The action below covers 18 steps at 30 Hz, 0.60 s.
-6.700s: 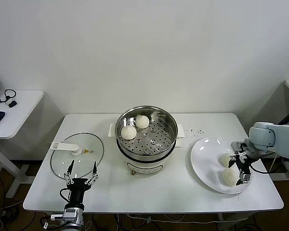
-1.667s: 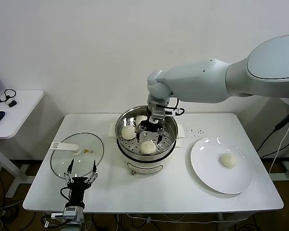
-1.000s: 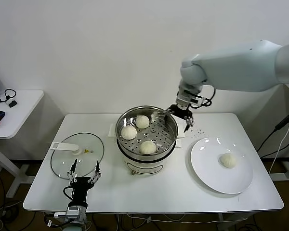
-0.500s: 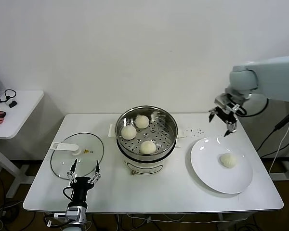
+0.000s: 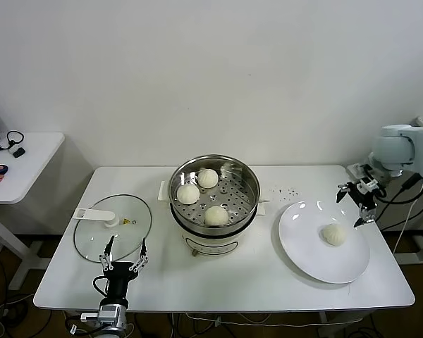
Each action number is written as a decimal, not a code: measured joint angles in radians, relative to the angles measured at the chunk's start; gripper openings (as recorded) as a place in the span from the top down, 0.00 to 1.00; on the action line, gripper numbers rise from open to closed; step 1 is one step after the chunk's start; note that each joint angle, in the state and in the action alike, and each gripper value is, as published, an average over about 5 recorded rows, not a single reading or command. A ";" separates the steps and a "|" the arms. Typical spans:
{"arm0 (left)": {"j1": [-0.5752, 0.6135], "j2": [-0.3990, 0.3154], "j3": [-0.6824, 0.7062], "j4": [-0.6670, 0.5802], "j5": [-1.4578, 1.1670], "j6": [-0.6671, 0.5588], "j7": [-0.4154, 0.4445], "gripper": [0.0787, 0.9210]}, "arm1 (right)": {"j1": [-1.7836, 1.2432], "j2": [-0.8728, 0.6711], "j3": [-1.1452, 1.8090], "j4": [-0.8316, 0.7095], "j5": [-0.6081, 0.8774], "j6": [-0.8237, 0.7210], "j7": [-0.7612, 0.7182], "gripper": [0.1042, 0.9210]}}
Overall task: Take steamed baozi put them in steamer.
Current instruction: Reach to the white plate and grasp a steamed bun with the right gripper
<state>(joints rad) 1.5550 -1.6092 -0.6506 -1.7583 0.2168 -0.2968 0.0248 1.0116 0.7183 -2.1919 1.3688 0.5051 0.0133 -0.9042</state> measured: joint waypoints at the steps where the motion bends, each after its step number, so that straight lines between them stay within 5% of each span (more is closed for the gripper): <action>1: -0.001 0.000 0.000 0.001 0.001 0.000 0.000 0.12 | -0.015 -0.007 0.011 -0.007 -0.008 -0.003 0.001 0.12; 18: -0.002 0.000 -0.008 0.013 0.006 -0.003 -0.001 0.12 | -0.296 -0.026 0.239 -0.151 -0.113 -0.024 0.010 0.12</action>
<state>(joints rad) 1.5528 -1.6092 -0.6591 -1.7450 0.2230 -0.3000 0.0234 0.7154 0.6921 -1.9531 1.2179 0.3917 -0.0103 -0.8941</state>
